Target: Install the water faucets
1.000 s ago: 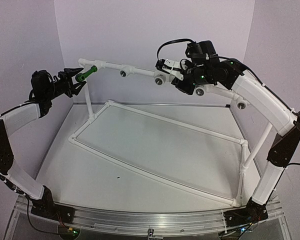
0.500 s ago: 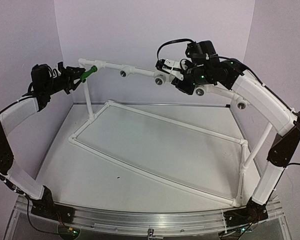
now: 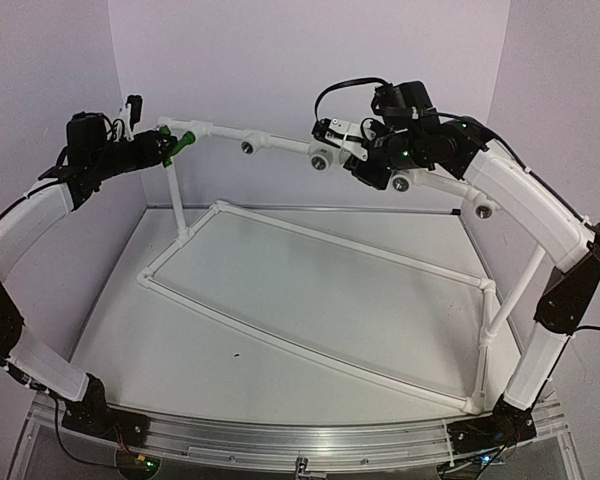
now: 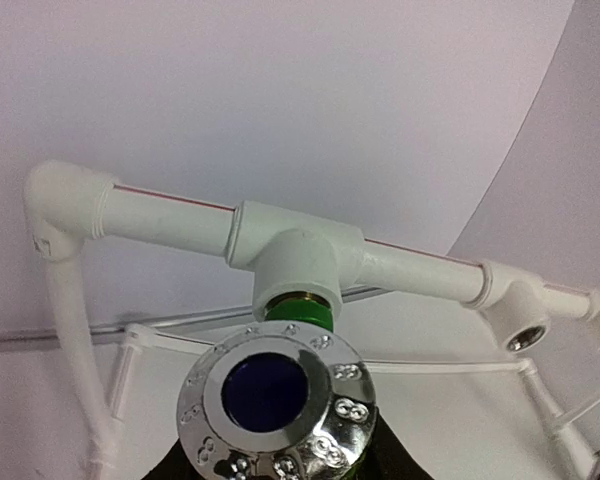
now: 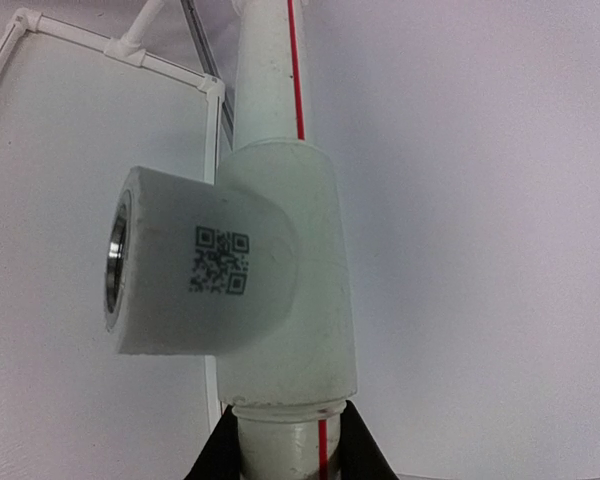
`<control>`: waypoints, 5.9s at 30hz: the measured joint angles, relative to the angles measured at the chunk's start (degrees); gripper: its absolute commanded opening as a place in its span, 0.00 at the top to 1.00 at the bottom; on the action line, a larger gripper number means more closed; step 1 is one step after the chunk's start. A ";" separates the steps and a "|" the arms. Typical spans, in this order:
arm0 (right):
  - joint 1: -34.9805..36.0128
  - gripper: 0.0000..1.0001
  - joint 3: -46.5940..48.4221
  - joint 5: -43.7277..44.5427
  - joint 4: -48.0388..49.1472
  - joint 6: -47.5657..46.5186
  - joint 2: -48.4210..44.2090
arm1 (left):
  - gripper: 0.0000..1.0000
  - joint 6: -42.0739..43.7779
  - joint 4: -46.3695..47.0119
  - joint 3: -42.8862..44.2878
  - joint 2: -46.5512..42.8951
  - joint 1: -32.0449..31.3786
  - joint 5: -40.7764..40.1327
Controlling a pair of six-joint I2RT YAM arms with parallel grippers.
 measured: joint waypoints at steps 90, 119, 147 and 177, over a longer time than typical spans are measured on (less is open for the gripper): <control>0.26 1.00 2.97 -1.14 -2.36 1.02 1.57 | 0.04 -89.58 28.62 -24.12 -13.24 4.29 -3.47; 0.15 1.00 2.98 -0.98 -2.21 1.29 1.57 | 0.64 -61.37 2.83 -6.66 -5.20 -3.58 -5.89; 0.14 1.00 1.30 -0.70 -1.03 0.92 0.69 | 0.78 28.91 -5.58 -5.48 -5.71 -6.75 -19.07; 0.26 1.00 0.94 -0.48 -0.72 0.94 0.44 | 0.00 34.87 -23.22 -3.21 -21.03 -8.66 -38.69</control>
